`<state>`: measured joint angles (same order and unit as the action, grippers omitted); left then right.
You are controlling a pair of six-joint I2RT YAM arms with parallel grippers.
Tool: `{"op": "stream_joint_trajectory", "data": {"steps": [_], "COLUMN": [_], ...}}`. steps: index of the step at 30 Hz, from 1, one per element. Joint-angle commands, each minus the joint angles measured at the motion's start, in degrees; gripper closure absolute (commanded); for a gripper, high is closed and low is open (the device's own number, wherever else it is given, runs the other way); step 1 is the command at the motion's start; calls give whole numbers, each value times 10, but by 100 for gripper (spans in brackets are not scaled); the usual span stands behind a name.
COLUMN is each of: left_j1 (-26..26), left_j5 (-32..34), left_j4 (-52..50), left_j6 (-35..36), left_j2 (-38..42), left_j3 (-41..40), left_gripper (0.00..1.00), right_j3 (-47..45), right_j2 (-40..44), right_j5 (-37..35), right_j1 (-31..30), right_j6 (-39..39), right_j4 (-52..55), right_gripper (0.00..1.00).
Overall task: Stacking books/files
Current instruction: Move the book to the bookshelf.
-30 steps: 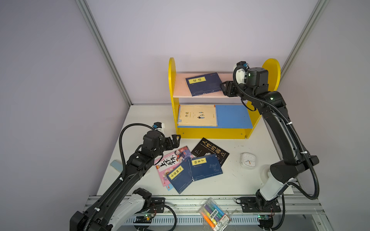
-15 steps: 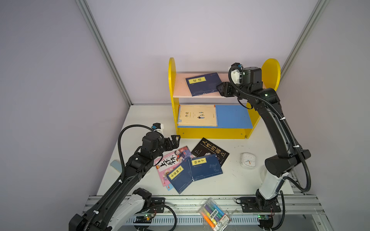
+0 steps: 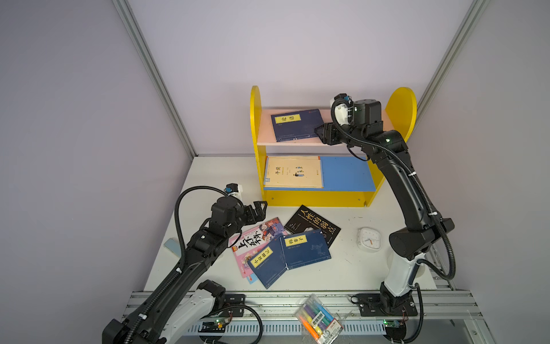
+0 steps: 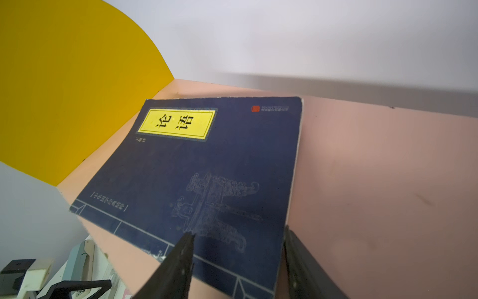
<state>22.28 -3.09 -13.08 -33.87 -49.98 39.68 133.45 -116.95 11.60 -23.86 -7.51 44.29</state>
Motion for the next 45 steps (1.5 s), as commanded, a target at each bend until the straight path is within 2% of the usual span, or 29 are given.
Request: {"op": "stream_joint_trajectory", "data": {"steps": [1, 10, 45], "left_j1": [-1, -1, 0], "left_j5": [4, 7, 13], "left_j4": [2, 0, 2], "left_j6": [1, 0, -1], "left_j2": [1, 0, -2], "left_j3": [1, -1, -10], "left_gripper": [2, 2, 2], "right_j3": [-6, -47, -44], "right_j2": [-9, 8, -4], "right_j5": [1, -11, 9], "right_j1": [-8, -24, -55], "right_j6": [5, -5, 12], "right_j4": [42, 14, 3], "right_gripper": [43, 43, 43]}}
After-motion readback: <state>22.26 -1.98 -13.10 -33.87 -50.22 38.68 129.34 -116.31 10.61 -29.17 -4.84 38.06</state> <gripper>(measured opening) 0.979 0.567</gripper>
